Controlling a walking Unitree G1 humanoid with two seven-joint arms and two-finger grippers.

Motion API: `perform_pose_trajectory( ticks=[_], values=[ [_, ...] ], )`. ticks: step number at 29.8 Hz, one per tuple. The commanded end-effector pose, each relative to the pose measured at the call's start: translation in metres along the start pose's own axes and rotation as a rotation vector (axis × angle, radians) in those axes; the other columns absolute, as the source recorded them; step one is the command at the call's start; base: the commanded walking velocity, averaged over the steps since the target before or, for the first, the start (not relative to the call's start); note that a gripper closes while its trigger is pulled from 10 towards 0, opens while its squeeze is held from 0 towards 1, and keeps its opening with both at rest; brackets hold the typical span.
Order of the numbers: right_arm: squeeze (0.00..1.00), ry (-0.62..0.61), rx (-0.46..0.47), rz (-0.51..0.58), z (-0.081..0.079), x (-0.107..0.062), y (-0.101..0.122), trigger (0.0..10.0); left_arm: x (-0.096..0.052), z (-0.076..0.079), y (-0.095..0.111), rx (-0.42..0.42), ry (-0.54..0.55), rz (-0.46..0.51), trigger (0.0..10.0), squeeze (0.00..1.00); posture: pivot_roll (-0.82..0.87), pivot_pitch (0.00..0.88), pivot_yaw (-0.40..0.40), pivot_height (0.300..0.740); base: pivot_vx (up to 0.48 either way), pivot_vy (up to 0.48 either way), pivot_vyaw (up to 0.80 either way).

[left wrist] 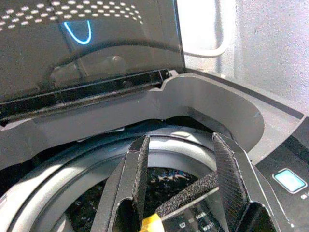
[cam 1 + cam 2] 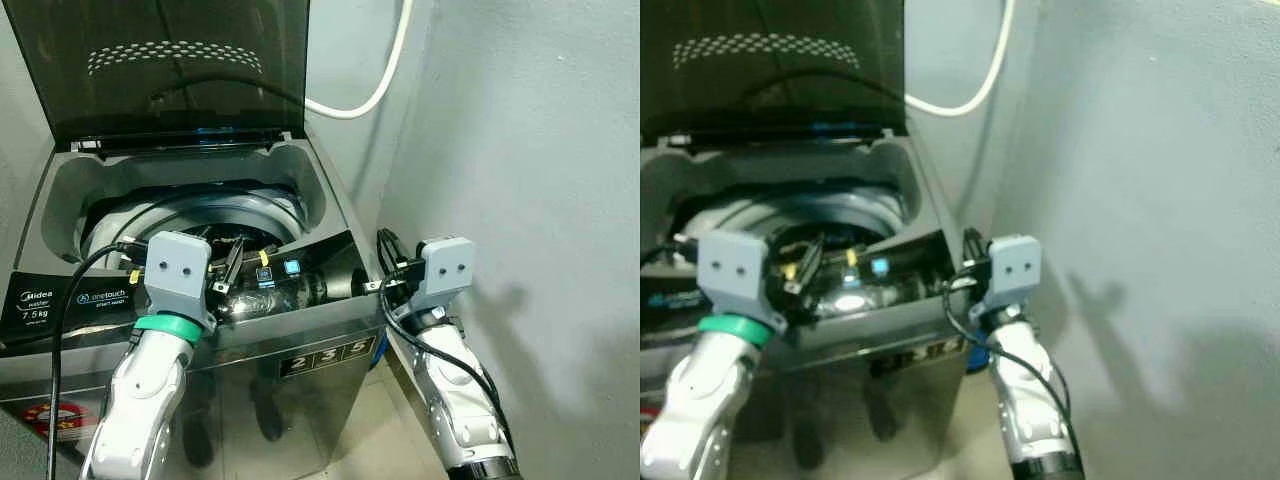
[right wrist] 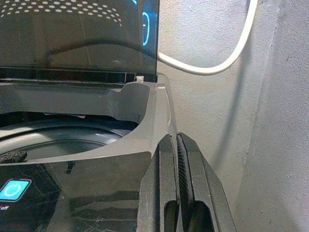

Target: Clothes washing

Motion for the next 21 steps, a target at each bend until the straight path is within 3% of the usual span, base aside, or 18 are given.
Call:
perform_pose_trajectory(
  ticks=[1,21],
  values=[
    [0.00,-0.003,0.001,-0.028,0.0002,-0.0015,-0.0070,10.0,-0.0012,0.0008,-0.0033,0.003,0.003,-0.019,10.0,0.00,0.08,0.023,-0.026,0.740,0.000,0.000,0.00],
    [0.00,-0.035,-0.003,-0.011,0.0059,0.0016,-0.0033,10.0,0.0004,0.0012,-0.0011,0.036,-0.001,-0.008,10.0,0.00,0.08,0.016,-0.024,0.740,0.000,0.000,0.00]
  ],
)
Point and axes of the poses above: a point about 5 cm out from each wrist's last joint towards the gripper, its own x axis pointing out of the wrist towards the gripper, its own y axis along the axis of the wrist's last joint, z = x × y, the point moved 6 cm from there along x, pointing out of the wrist towards the gripper, and after that the axes turned 11 degrees about x, right-handed, at the moved point
